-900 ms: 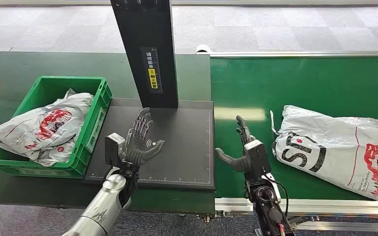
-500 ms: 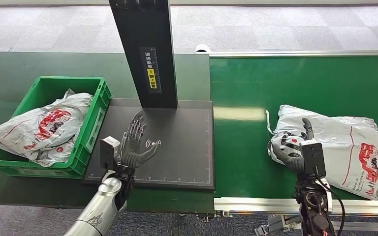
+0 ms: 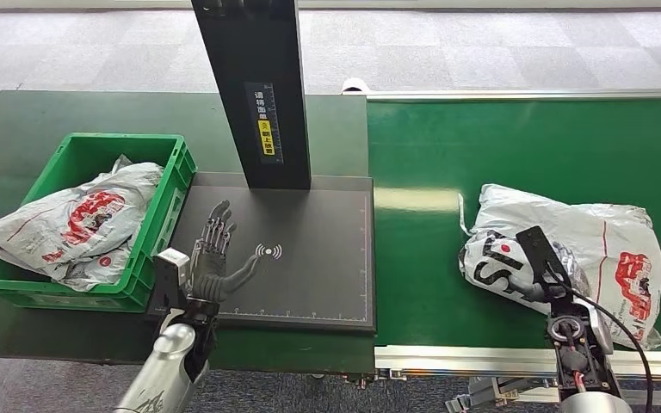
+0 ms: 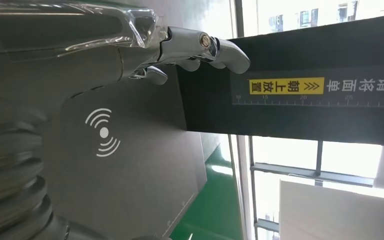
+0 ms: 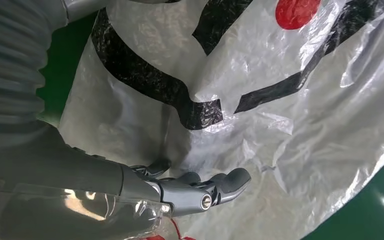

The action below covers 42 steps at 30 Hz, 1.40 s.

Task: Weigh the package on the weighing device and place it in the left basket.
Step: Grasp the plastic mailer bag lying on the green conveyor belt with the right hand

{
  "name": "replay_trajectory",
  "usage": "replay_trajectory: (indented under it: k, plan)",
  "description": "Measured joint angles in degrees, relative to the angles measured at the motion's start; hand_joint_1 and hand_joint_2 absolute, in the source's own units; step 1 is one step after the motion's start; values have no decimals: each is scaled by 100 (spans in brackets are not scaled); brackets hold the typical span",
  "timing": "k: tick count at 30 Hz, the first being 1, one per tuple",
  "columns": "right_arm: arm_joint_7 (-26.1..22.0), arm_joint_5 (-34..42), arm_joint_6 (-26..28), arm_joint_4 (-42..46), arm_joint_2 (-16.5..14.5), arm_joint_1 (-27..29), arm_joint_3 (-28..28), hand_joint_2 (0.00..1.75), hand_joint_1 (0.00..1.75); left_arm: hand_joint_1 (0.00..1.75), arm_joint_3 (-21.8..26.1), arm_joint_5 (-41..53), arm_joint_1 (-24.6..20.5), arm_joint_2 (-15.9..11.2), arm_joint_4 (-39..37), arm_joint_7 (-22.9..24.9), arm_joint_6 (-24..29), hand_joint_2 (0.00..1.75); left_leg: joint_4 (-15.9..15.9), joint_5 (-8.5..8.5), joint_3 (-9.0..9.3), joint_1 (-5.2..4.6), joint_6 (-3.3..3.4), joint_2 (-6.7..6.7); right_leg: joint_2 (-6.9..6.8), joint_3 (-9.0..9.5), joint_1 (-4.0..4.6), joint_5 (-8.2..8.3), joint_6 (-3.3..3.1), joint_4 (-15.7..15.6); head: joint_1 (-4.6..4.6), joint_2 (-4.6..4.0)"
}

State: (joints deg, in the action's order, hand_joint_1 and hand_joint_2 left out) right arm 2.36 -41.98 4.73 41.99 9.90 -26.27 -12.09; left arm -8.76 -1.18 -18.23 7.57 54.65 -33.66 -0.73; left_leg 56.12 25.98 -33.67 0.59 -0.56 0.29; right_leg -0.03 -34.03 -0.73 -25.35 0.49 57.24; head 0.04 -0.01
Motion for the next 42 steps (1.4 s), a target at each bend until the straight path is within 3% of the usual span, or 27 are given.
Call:
replay_trajectory:
  k: [9,13,14,21,42]
  plan:
    - [624,-693,-532,-883,10,-570,411,175,5,0,152,66,196,-19,398,225,71,175,0,-1,0,-1,1,0,-3,1,-1,0,0,0,1,0]
    - [758,-892,-932,-1214,17,-722,587,175,167,0,186,103,215,-19,434,282,68,175,1,-1,1,-1,1,-1,-3,2,-1,0,0,0,1,-2]
    - [754,-919,-1000,-1278,19,-746,623,175,175,0,187,112,215,-16,434,286,67,175,1,-1,2,0,1,-1,-3,2,0,0,0,0,1,-2]
    - [291,-981,-1649,-1534,64,-923,833,175,175,0,186,157,211,3,414,306,60,175,0,2,21,0,0,13,6,14,0,0,0,-2,2,-1]
    - [169,-944,-1775,-1666,45,-984,975,175,175,0,186,169,209,21,371,306,52,175,0,1,30,1,0,6,2,25,1,-1,0,-2,1,0]
